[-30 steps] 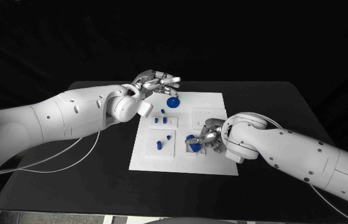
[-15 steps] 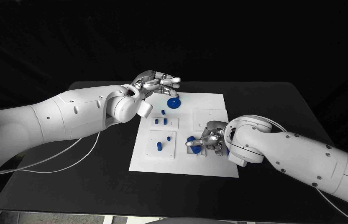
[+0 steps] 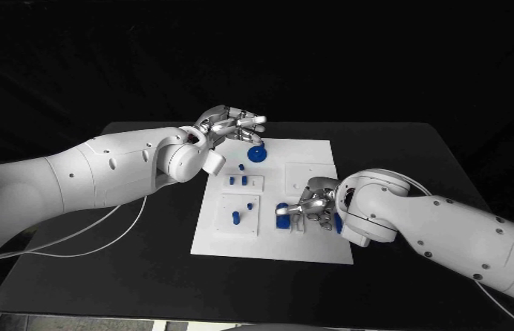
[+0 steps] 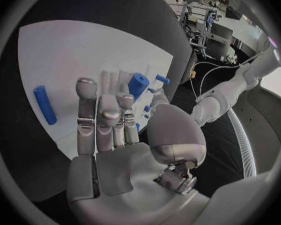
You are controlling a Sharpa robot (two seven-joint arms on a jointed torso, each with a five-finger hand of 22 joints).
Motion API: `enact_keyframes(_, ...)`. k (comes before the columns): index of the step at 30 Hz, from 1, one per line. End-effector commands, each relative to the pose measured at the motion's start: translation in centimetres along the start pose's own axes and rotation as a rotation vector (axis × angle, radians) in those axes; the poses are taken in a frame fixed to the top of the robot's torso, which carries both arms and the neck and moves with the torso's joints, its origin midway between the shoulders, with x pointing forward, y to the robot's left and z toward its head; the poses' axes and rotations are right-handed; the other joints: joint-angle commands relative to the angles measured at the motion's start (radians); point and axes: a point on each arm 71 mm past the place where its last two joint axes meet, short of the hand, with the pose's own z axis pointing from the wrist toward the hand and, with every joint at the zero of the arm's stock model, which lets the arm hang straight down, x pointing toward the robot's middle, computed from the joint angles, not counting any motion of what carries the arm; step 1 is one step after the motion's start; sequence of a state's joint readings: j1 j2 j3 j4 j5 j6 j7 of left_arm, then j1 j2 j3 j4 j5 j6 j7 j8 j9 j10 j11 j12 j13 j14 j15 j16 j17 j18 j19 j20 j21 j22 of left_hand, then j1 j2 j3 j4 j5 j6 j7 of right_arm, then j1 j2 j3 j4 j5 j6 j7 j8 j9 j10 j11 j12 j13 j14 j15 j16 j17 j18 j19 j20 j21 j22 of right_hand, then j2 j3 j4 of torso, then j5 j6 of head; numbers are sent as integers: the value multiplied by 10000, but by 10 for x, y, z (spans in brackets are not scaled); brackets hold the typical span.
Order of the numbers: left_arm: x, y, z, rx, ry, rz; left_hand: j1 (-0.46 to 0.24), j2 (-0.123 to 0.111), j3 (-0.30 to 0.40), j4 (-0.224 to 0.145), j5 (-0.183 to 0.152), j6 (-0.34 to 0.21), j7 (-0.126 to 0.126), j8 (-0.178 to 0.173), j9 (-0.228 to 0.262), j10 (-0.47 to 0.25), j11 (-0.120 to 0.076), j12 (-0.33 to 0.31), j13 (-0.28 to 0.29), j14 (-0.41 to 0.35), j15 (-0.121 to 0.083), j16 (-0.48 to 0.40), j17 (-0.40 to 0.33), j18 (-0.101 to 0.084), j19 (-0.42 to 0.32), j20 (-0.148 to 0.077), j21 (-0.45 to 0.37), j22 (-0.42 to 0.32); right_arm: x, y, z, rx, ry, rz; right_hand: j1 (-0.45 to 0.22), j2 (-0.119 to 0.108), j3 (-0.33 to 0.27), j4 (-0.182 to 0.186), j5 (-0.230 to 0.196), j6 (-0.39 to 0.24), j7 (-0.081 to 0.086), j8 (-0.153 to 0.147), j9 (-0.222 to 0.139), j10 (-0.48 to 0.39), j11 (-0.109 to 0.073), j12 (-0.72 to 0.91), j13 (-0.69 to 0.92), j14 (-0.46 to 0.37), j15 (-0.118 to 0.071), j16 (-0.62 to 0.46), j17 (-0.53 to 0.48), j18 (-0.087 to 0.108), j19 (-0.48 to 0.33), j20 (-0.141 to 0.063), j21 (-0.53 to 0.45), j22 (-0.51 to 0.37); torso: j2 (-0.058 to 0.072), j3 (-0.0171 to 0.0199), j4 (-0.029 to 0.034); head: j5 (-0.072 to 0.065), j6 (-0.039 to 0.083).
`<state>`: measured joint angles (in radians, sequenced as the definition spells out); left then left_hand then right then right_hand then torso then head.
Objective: Assemble the parts on the task board
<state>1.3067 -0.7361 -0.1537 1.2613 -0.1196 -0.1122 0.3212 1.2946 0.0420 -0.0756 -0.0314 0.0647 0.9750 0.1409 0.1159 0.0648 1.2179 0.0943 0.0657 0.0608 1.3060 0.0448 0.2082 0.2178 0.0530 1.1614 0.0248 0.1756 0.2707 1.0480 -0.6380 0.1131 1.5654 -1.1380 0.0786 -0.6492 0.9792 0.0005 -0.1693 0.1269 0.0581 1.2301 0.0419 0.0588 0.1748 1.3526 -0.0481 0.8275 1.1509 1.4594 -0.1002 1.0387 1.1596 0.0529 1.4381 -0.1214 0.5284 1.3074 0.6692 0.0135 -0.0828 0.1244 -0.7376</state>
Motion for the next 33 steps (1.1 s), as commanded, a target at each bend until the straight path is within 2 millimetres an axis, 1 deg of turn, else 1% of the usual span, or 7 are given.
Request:
enact_keyframes(1, 2, -1, 0, 78, 162, -16, -38, -27, 5, 45, 36, -63, 13, 33, -9, -77, 22, -16, 9, -35, 53, -40, -12, -29, 14, 64, 43, -9, -1, 1, -1, -140, -44, -71, 20, 94, -51, 4, -17, 18, -55, 54, 7, 24, 34, 48, -11, 37, -5, 15, -15, -62, 55, 24, 16, 669, 6, 4, -4, -9, 13)
enact_keyframes(10, 1, -1, 0, 53, 140, -4, -21, -12, 22, 35, 43, -71, 14, 32, -10, -73, 20, -14, 9, -32, 52, -38, -12, -29, 15, 63, 51, -26, -4, 0, -5, -372, -159, -200, 931, 257, 903, -1059, 105, 61, -50, 48, -26, 16, 35, 75, 1, 34, -1, -16, -54, -61, 43, 28, -25, 661, 11, 10, 16, -9, -17)
enact_keyframes(11, 1, -1, 0, 49, 139, -2, -21, -12, 22, 35, 43, -71, 14, 32, -10, -73, 20, -14, 9, -32, 52, -38, -12, -29, 15, 63, 51, -26, -4, 0, -5, -416, -157, -224, 889, -58, 1725, -1073, 45, 85, -48, 62, -76, -2, 57, 80, 7, 31, -8, -24, -62, -56, 41, 32, -38, 658, 10, 8, 12, -6, -31)
enact_keyframes(14, 1, -1, 0, 46, 146, -1, -21, -12, 22, 35, 43, -71, 14, 32, -10, -73, 20, -14, 9, -32, 52, -38, -12, -29, 15, 63, 51, -26, -4, 0, -7, -487, -229, -422, 1176, -144, 2017, -1329, 140, 125, -63, 54, -89, 32, 19, 125, 28, 39, -7, -6, -51, -57, 49, 32, -8, 667, 13, 10, 12, 0, -35)
enact_keyframes(17, 1, -1, 0, 43, 146, 1, -21, -12, 22, 35, 43, -71, 14, 32, -10, -73, 20, -14, 9, -32, 52, -38, -12, -29, 15, 63, 51, -26, -4, 0, -9, -498, -292, -671, 1204, -510, 2888, -1466, 80, 218, -103, 53, -148, 68, -2, 166, 56, 41, -15, 4, -51, -63, 56, 25, 32, 676, 11, 12, 9, 18, -42)
enact_keyframes(22, 1, -1, -1, 33, 143, 3, -21, -12, 22, 35, 43, -71, 14, 32, -10, -73, 20, -14, 9, -32, 52, -38, -12, -29, 15, 63, 51, -26, -1, 0, -10, -519, -227, -881, 1290, -554, 3012, -1606, 598, 312, -145, 51, -126, 105, -35, 207, 83, 47, -28, 23, -41, -70, 58, 17, 69, 683, 2, -3, -7, 31, -59)
enact_keyframes(33, 0, -1, -1, 17, 143, 4, -8, 4, 27, 24, 50, -69, 14, 31, -11, -69, 17, -13, 10, -35, 51, -40, -14, -30, 11, 62, 62, -41, 4, 1, -10, -546, -33, -962, 1175, -584, 2980, -1558, 603, 313, -142, 50, -117, 111, -31, 194, 83, 47, -26, 32, -38, -73, 58, 15, 80, 683, 4, -6, 5, 29, -76)
